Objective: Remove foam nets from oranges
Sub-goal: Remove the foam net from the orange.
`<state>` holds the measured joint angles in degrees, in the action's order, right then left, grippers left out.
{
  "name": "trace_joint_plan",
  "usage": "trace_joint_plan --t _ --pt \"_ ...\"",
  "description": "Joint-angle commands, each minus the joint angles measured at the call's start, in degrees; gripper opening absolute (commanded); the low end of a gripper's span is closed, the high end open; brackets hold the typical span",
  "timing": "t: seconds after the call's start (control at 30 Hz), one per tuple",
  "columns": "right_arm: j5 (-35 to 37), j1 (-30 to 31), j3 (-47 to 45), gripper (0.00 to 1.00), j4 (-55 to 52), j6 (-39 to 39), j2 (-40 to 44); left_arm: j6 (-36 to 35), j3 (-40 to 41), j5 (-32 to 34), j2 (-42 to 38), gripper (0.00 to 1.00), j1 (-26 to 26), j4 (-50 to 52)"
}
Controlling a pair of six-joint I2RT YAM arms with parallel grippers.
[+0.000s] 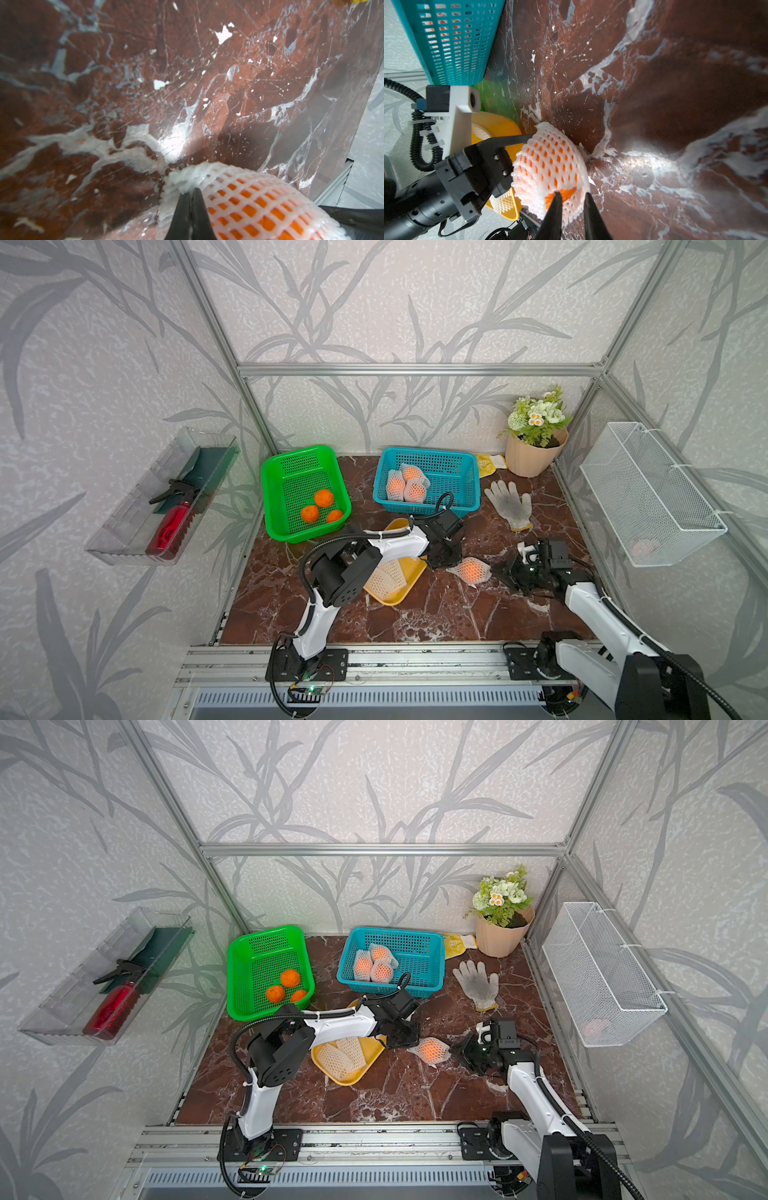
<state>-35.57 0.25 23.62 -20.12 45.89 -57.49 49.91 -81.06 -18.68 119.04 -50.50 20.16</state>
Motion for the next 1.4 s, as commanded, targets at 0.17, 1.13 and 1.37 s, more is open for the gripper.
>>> trace_joint_plan --t 0.17,1.13,1.37 --pt "-2.7 -0.3 0.6 0.17 2.1 1.1 -3.0 -1.1 -1.9 -0.3 1.1 0.01 0.2 2.3" --pt "-8.7 0.0 -2.9 0.19 14.4 6.0 -7.7 -0.8 -2.8 -1.8 2.2 0.0 0.1 1.1" --pt "-12.1 0.0 -4.4 0.37 20.8 7.8 -9.0 -0.8 -2.9 -2.1 2.4 0.0 0.1 0.9"
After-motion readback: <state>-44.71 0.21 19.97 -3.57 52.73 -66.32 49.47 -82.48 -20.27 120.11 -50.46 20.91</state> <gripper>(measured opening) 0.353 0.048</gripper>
